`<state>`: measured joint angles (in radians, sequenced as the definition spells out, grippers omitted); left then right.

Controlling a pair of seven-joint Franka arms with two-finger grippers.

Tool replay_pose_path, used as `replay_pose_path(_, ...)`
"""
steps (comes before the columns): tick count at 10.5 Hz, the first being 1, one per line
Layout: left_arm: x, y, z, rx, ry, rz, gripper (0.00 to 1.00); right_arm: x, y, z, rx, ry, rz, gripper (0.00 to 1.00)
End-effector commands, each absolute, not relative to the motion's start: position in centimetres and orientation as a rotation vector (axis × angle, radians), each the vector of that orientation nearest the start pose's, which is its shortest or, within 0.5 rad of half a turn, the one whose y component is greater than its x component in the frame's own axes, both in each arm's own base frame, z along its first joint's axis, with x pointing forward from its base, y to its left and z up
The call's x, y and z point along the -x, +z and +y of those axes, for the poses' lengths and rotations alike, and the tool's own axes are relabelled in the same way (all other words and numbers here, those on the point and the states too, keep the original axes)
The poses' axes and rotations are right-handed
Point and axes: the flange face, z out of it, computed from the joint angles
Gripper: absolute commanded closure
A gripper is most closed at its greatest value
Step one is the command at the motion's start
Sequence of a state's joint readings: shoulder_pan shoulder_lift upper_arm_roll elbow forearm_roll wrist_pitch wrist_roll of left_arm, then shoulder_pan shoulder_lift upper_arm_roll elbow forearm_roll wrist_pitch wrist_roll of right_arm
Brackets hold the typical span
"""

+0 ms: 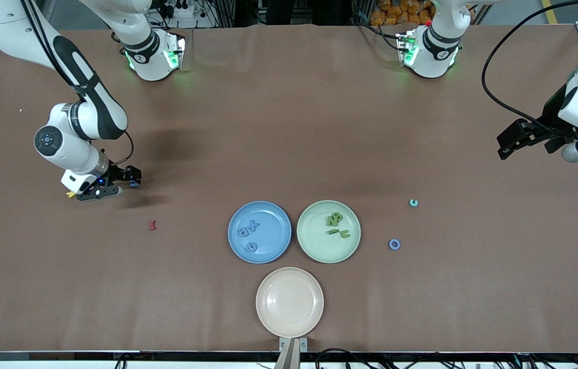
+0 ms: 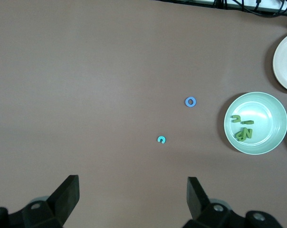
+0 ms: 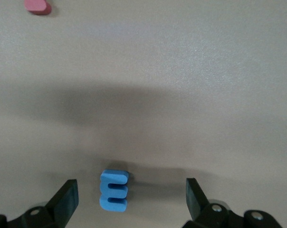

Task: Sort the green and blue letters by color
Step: 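Lower the right gripper and grasp the blue E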

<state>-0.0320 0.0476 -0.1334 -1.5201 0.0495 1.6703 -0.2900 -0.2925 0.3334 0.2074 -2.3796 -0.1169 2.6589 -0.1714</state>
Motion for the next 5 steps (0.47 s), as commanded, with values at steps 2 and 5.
replay_pose_path(2,-56.59,63.57,-8.66,3.136,-0.126,-0.164,0.00,-49.46,18.00,-2.39,3.103,0.063,-0.187,0.00)
replay_pose_path(5,-56.35,63.68,-8.70,3.133,-0.112,-0.159,0.00,-49.35,17.80,-2.44,3.102,0.069,-0.179,0.00)
